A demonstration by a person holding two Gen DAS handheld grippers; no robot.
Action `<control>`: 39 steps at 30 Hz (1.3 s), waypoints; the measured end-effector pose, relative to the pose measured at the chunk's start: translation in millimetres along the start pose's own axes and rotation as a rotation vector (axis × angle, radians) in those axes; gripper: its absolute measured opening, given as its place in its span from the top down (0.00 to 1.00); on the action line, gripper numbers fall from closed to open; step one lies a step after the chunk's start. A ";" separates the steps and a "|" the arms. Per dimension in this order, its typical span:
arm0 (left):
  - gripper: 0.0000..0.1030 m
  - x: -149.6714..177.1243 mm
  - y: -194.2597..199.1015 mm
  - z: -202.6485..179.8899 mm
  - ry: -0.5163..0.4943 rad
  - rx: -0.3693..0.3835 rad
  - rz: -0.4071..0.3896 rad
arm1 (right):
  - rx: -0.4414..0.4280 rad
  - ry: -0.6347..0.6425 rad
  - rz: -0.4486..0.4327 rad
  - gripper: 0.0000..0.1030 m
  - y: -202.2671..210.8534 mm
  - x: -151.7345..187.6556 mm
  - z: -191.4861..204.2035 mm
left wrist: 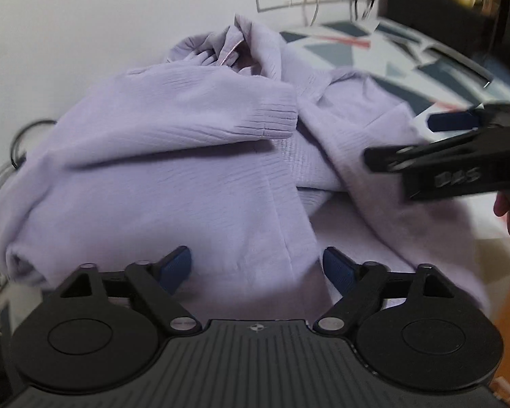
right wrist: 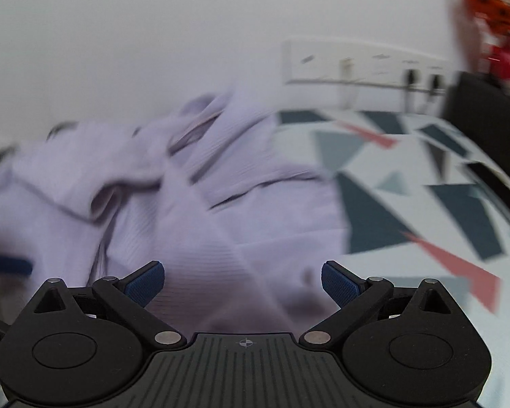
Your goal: Fold clothes
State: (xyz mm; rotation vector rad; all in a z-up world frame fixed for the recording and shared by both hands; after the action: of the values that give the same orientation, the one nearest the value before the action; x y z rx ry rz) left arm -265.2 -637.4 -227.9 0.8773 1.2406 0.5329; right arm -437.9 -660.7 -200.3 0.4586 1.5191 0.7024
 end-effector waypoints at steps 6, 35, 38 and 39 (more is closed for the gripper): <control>0.89 3.8 22.2 55.7 0.153 -0.046 -0.015 | -0.096 0.018 0.050 0.71 -36.5 1.1 8.8; 0.33 104.2 127.7 154.7 0.406 -0.144 -0.019 | 0.402 -0.296 0.047 0.58 125.6 87.2 -143.0; 0.24 81.9 112.2 138.5 0.308 -0.151 -0.050 | 0.342 -0.310 -0.004 0.55 131.9 62.0 -136.9; 0.24 74.9 105.5 133.0 0.271 -0.161 -0.057 | 0.322 -0.314 -0.021 0.54 133.6 53.1 -135.0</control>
State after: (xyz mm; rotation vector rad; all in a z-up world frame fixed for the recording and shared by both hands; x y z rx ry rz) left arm -106.6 -556.2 -176.2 0.6469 1.4414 0.7123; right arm -593.1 -548.4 -153.2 0.7579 1.3372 0.3477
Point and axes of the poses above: each gripper's, at about its wrist camera, not at the fingertips, and y roughly against the way its jaws point, z to its left, x to its underside, the point moved 5 cm from there along -y, roughly the way its jaws point, and after that the axes turned 5 degrees about y, right-handed, at the moved point
